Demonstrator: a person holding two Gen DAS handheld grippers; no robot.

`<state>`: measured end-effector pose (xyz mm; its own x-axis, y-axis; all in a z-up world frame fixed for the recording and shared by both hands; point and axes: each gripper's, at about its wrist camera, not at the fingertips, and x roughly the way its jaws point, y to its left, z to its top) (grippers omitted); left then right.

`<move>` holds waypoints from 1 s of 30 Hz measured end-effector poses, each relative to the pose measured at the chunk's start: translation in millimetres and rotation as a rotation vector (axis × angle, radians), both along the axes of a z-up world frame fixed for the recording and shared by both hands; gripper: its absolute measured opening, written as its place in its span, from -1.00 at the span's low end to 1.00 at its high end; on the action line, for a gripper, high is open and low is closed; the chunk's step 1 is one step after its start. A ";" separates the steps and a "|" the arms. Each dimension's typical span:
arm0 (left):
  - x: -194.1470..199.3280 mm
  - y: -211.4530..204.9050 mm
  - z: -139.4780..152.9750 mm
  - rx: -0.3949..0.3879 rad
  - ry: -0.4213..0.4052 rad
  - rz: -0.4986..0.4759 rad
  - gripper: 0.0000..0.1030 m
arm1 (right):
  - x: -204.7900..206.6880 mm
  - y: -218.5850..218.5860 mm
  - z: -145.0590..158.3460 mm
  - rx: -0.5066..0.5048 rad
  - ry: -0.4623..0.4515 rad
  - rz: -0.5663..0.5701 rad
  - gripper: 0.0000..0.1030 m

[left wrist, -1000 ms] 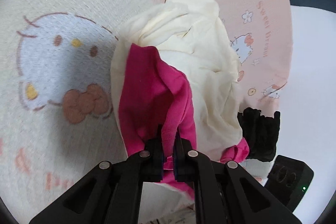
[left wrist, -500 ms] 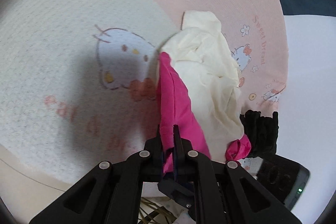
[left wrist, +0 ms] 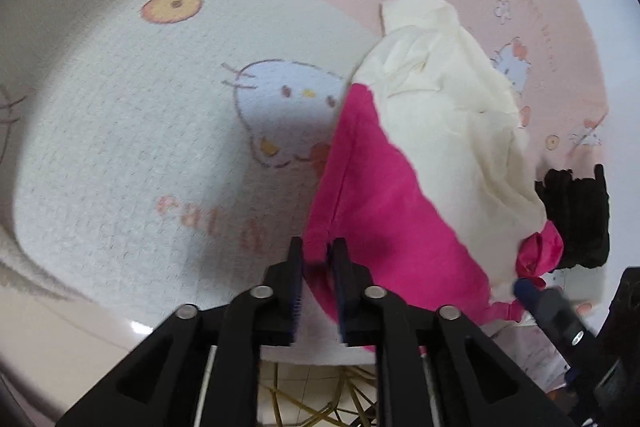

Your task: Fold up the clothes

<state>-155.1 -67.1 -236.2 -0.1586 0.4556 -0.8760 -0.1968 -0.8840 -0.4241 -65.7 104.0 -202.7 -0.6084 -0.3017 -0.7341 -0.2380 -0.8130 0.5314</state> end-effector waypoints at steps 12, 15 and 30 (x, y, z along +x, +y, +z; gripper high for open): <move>31.2 -7.0 3.8 -0.079 0.010 0.024 0.60 | 50.8 76.5 -16.7 -0.260 -0.028 -0.244 0.25; 42.4 12.9 7.4 -0.182 0.094 -0.061 0.60 | 63.8 78.7 -28.9 -0.411 -0.021 -0.283 0.25; 102.5 112.0 11.1 -0.372 0.318 -0.548 0.60 | 55.0 63.6 -86.2 -0.545 -0.074 -0.263 0.25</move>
